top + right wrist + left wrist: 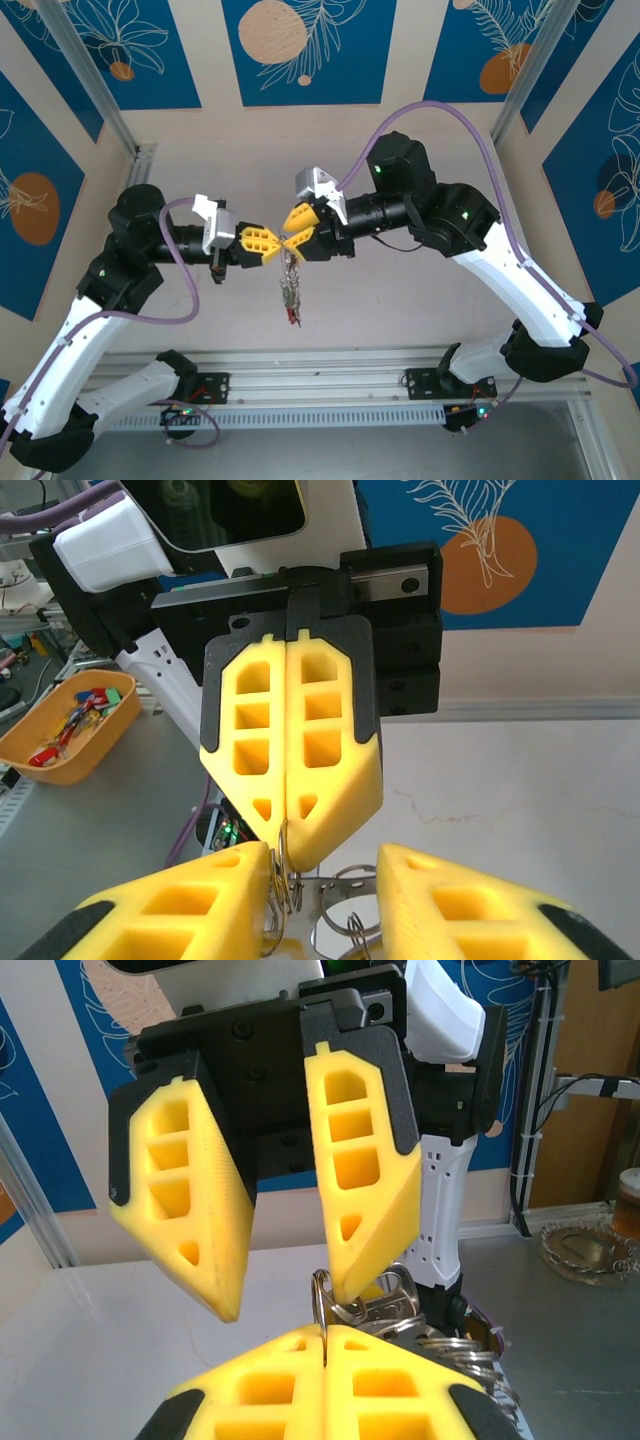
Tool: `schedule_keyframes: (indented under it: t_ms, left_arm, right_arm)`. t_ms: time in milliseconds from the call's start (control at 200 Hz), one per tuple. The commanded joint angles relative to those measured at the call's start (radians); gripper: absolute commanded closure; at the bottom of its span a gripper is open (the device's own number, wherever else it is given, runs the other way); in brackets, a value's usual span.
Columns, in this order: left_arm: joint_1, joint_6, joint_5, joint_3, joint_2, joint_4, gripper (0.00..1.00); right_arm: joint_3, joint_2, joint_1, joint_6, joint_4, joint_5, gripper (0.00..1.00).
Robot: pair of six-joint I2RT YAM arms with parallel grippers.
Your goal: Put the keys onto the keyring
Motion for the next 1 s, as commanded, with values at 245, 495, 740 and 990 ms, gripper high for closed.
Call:
schedule_keyframes:
  t_ms: [245,495,740,990]
  left_arm:
    - [-0.011,-0.054,-0.003,-0.041,-0.025,0.158,1.0]
    - [-0.011,-0.073,-0.008,-0.047,-0.024,0.188,1.0]
    - [-0.011,-0.081,-0.014,-0.049,-0.025,0.193,1.0]
    - [-0.01,-0.084,-0.023,-0.047,-0.029,0.202,1.0]
  right_arm:
    - [-0.044,-0.007,-0.015,-0.005,0.015,-0.065,0.75]
    - [-0.091,-0.038,-0.017,-0.008,0.04,-0.086,0.7]
    - [-0.114,-0.055,-0.029,0.0,0.047,-0.08,0.76]
    - [-0.134,-0.072,-0.039,0.006,0.051,-0.079,0.81]
